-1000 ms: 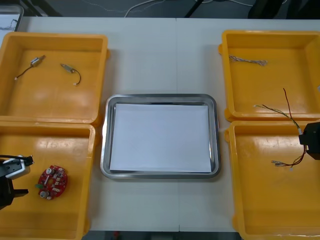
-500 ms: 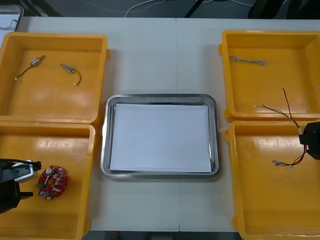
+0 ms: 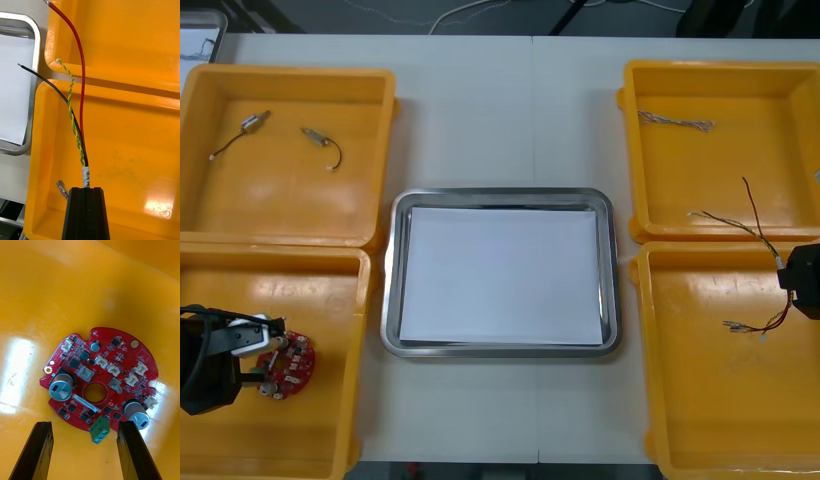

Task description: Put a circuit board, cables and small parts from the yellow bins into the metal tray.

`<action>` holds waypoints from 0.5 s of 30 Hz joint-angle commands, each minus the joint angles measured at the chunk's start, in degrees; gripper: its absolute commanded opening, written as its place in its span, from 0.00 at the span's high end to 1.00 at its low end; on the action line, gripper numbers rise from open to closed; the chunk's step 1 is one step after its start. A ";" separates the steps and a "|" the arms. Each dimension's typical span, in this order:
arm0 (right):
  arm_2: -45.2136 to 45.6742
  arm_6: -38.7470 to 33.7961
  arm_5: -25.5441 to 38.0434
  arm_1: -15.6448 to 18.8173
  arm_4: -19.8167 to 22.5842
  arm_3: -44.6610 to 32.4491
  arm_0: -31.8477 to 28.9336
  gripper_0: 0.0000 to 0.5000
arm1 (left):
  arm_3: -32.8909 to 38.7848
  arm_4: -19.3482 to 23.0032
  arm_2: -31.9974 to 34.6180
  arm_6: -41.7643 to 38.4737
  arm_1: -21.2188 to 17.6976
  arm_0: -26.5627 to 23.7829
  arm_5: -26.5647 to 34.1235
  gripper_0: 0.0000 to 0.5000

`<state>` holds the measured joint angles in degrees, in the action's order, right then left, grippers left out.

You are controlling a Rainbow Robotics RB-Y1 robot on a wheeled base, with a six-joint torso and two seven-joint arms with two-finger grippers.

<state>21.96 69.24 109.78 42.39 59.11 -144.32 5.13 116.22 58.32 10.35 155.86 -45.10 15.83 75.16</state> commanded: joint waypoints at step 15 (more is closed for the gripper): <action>-0.43 -2.01 0.22 0.85 0.39 -1.23 1.11 1.00 | 1.55 1.88 -2.70 -0.86 -8.42 -0.36 -2.38 0.00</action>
<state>21.96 69.24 109.78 42.39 59.11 -144.32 5.13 116.28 59.54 10.20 155.86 -50.34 15.78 74.90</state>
